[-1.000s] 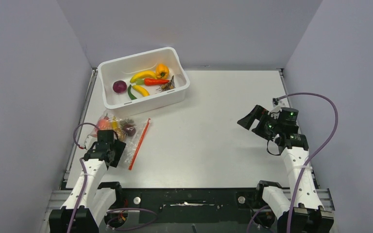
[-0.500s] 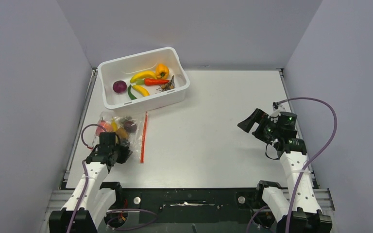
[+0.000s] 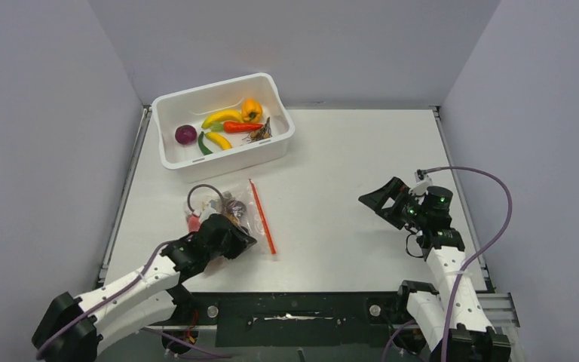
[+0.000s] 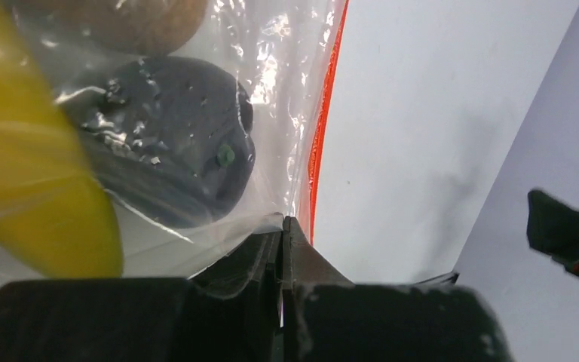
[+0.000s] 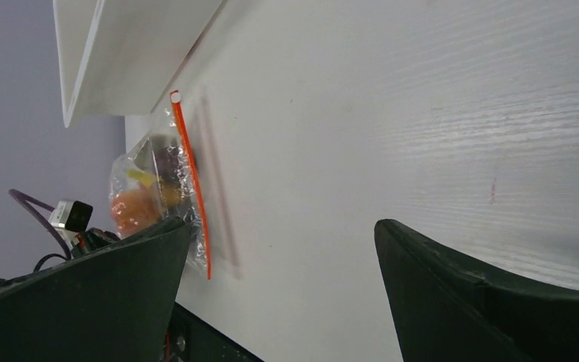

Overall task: Open the zip-top bag and remove the fake food
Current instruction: Pick up the zipper food storage bag at the center of the board.

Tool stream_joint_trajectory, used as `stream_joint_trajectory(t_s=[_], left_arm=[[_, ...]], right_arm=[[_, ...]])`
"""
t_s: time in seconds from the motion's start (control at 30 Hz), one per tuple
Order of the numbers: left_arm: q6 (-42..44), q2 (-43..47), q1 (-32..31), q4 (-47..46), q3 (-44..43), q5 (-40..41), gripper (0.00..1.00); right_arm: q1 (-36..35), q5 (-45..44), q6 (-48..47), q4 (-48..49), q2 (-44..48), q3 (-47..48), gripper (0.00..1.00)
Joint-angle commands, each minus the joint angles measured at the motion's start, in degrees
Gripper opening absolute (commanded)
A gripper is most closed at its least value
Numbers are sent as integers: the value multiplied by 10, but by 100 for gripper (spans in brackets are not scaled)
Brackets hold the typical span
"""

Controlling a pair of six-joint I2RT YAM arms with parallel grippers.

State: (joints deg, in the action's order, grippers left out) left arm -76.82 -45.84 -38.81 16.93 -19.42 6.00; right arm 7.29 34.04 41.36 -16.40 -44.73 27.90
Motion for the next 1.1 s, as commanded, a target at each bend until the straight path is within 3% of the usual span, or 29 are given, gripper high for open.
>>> stream_joint_trajectory(t_s=[0.0,0.2,0.37,0.53,0.63,0.8,0.9,1.03,1.07], left_arm=[[11,-82,-111,-174,-45,50,0],[89,-202,-213,-337,-102,24,0],[100,-217,-218,-428,-79,-9,0],[112,-187,-217,-436,-60,-6,0],[117,-172,-217,-431,-53,-3,0],[118,-158,-216,-428,-44,2,0],[119,-153,-215,-427,-41,-3,0],[122,-150,-214,-426,-40,-4,0],[123,-150,-214,-424,-40,-5,0]], right_arm=[[-39,41,56,90,-34,-9,98],[-106,23,101,158,-78,-40,98],[-154,23,159,239,-102,-79,98],[-214,6,191,305,-149,-82,99],[-250,17,226,385,-201,-76,90],[-296,-15,264,427,-284,-49,75],[-321,-1,269,461,-324,-23,70],[-338,5,286,480,-371,2,48],[-340,11,294,505,-379,-2,35]])
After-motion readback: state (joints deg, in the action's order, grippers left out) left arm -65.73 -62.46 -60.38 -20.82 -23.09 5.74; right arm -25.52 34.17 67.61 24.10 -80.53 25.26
